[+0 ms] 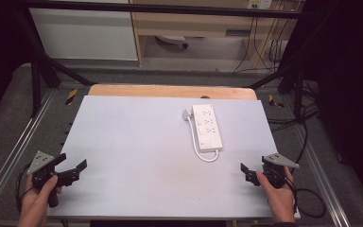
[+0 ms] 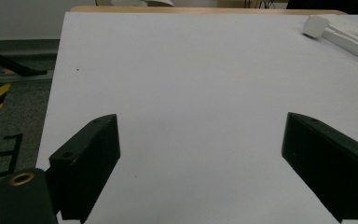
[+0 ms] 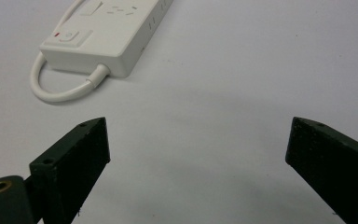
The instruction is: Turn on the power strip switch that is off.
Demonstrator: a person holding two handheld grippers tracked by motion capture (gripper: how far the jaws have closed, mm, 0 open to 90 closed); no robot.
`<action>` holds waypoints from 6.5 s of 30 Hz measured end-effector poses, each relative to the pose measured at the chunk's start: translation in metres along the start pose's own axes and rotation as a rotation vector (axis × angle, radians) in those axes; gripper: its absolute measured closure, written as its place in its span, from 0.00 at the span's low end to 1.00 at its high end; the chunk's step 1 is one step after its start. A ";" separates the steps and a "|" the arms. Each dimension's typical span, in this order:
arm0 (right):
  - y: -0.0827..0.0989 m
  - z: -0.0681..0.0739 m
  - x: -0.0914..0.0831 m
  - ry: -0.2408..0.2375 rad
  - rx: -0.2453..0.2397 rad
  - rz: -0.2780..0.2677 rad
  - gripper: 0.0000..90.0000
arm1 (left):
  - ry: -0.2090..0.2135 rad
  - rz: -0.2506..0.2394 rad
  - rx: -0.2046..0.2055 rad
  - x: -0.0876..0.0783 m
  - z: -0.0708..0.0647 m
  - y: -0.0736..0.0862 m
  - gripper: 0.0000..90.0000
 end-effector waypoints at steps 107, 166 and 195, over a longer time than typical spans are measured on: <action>-0.133 0.055 0.053 -0.078 -0.085 -0.057 0.05 | 0.042 0.095 0.073 0.010 -0.022 0.011 0.12; -0.177 0.068 0.118 -0.082 0.022 -0.126 0.30 | 0.056 0.104 0.068 0.009 -0.026 0.013 0.11; -0.171 0.086 0.144 -0.082 -0.005 -0.081 0.41 | 0.058 0.108 0.069 0.008 -0.027 0.013 0.11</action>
Point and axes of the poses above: each handheld gripper's, and its own axes: x roughly forward along the jaws, y roughly out of its underside, z roughly to its left, the point moved 9 cm from there along x, roughly forward along the jaws, and after that the axes turned 1 degree about z, right-handed, at the moved point
